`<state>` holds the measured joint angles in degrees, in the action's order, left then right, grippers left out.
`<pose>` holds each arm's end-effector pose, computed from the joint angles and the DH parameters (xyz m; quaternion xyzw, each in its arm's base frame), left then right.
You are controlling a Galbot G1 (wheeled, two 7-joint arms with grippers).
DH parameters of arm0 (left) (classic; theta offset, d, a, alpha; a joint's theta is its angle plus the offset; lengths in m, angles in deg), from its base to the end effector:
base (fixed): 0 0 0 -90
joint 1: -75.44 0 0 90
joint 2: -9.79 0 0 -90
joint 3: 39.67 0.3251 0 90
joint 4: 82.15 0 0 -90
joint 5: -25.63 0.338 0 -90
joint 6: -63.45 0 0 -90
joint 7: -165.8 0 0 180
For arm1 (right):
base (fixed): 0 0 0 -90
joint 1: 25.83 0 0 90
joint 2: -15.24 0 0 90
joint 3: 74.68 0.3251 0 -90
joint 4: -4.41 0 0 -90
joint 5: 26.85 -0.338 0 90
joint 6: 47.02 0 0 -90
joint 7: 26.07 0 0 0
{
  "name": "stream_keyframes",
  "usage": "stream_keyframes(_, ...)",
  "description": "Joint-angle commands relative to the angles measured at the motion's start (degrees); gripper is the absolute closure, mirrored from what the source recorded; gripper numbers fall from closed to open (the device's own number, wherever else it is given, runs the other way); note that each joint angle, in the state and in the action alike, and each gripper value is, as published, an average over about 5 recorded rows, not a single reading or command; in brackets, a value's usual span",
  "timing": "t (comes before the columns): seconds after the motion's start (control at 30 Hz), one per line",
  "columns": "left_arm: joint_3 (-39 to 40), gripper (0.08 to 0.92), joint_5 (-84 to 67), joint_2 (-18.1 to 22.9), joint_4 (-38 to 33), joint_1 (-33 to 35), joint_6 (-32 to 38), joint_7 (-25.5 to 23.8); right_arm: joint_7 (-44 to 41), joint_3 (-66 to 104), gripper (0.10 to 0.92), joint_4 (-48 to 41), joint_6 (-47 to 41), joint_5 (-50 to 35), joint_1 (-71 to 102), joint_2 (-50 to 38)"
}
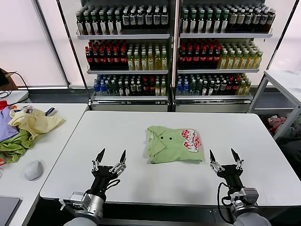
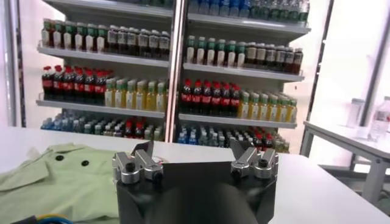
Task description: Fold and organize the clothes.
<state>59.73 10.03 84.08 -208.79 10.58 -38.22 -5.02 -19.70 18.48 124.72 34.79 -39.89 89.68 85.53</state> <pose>0.1867 -0.0092 -0.2321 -0.0760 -0.9956 0.0406 0.0358 0.2026 -0.0673 -0.2519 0.0017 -0.9980 0.0570 0.0288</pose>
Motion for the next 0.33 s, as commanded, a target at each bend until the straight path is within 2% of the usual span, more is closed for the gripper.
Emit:
stream_keyframes(0.03, 0.1, 0.177, 1.5, 0.5, 1.0, -0.4, -0.2, -0.4, 1.7, 0.6, 0.203, 1.1, 1.9, 0.0, 2.5, 0.8)
stream_keyframes(0.33, 1.0, 0.177, 2.9, 1.3, 1.4, -0.1, -0.2, -1.0, 2.1, 0.2, 0.203, 1.1, 3.7, 1.2, 3.3, 1.0)
